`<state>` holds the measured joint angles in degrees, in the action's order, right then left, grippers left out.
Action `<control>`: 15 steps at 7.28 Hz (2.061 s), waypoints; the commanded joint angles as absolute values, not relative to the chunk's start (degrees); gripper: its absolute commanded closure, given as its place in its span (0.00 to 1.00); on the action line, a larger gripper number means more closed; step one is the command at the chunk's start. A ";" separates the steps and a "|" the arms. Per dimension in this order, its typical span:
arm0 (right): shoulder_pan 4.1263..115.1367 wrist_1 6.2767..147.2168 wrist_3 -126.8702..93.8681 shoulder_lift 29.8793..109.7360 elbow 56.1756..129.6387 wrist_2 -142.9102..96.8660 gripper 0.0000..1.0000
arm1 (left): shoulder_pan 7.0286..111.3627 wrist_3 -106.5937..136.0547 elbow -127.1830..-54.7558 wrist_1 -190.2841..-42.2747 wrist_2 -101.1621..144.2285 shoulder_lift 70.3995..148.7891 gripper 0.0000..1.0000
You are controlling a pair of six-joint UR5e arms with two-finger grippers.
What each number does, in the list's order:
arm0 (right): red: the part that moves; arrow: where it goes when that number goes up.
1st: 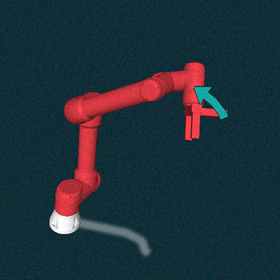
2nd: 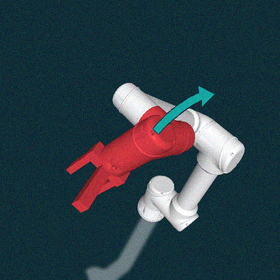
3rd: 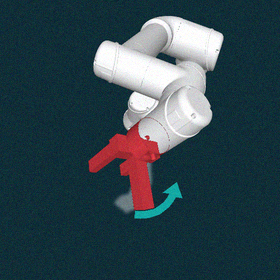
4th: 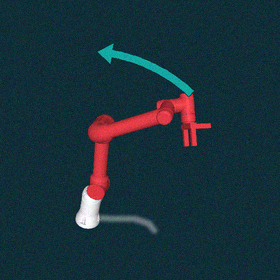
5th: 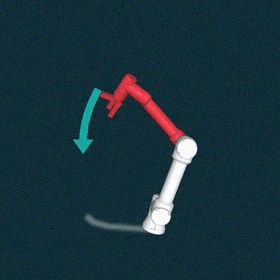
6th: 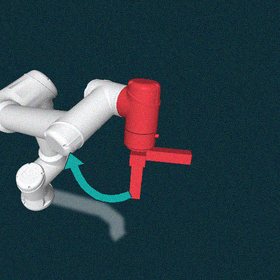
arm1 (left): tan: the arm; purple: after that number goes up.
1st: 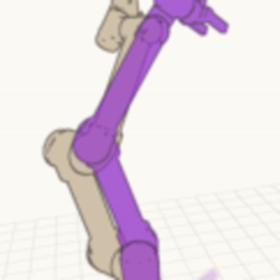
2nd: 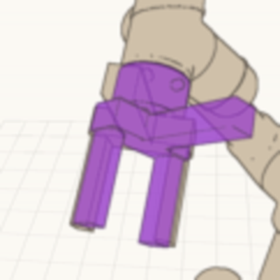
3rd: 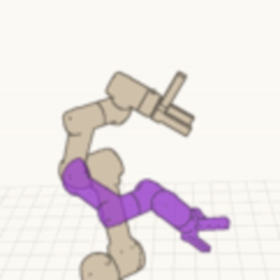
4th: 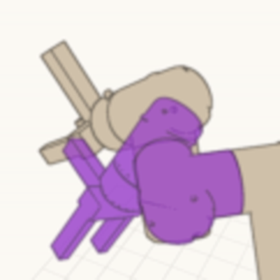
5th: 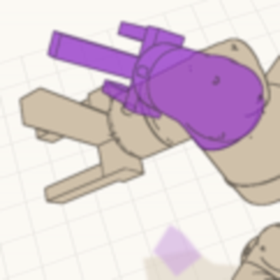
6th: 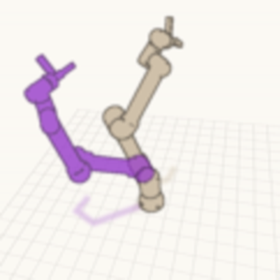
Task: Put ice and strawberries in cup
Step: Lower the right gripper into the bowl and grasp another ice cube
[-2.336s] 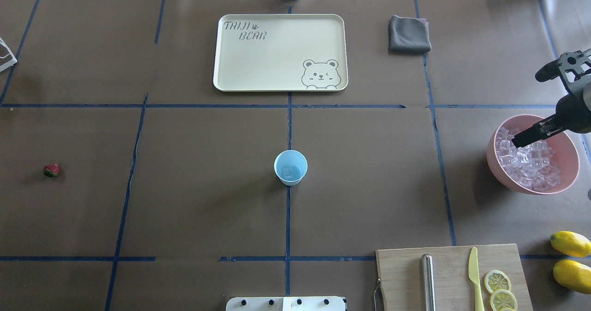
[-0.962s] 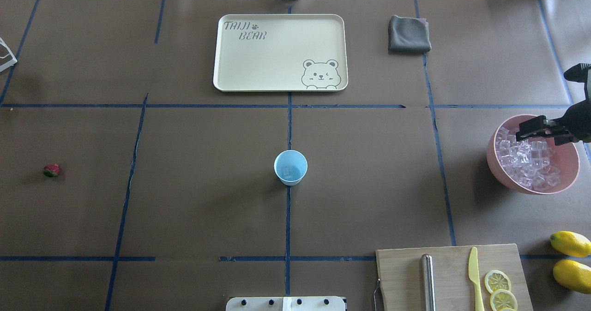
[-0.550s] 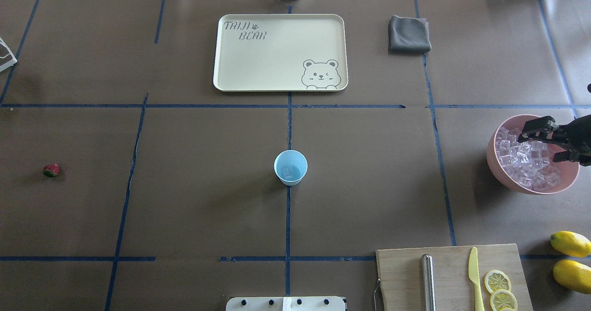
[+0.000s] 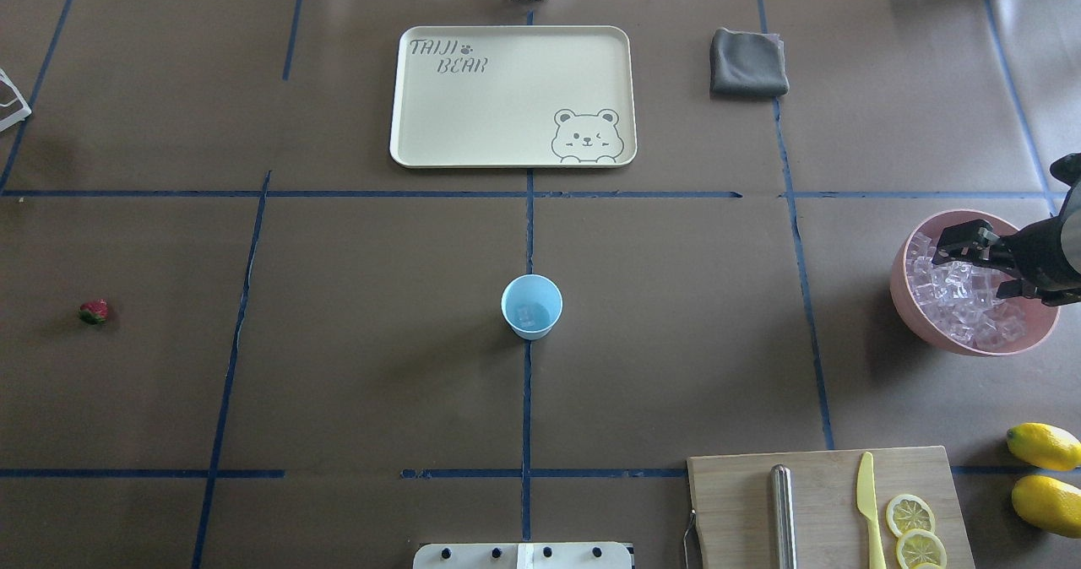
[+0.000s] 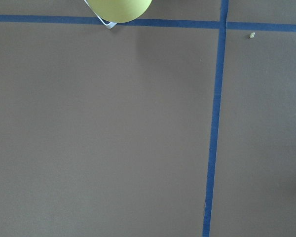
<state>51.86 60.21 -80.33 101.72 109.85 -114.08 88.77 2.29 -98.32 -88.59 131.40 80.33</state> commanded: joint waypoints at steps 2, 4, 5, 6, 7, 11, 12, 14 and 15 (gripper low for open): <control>50.36 60.29 -80.25 101.60 109.42 -112.06 0.13 | 88.77 2.29 -98.35 -88.51 131.40 80.33 0.00; 50.27 60.29 -80.24 101.60 109.42 -112.06 0.16 | 88.77 2.29 -98.35 -88.51 131.40 80.33 0.00; 50.27 60.29 -80.16 101.51 109.42 -112.06 0.17 | 88.77 2.29 -98.35 -88.51 131.40 80.33 0.00; 50.19 60.29 -80.16 101.43 109.42 -112.06 0.17 | 88.77 2.29 -98.35 -88.51 131.40 80.33 0.00; 50.10 60.29 -80.16 101.25 109.60 -112.06 0.17 | 88.77 2.29 -98.35 -88.51 131.48 80.33 0.00; 50.01 60.38 -79.89 101.42 109.69 -111.97 0.18 | 88.77 2.29 -98.44 -88.33 131.48 80.33 0.00; 49.92 60.38 -79.89 101.43 109.69 -111.97 0.20 | 88.77 2.29 -98.44 -88.33 131.48 80.33 0.00; 50.01 60.38 -79.89 101.43 109.60 -111.97 0.50 | 88.77 2.29 -98.44 -88.33 131.48 80.33 0.00; 50.01 60.38 -79.63 101.51 109.60 -111.97 0.67 | 88.77 2.29 -98.52 -88.33 131.48 80.33 0.00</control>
<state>49.98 60.38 -79.83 101.45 109.63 -111.97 88.77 2.28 -98.47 -88.33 131.48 80.33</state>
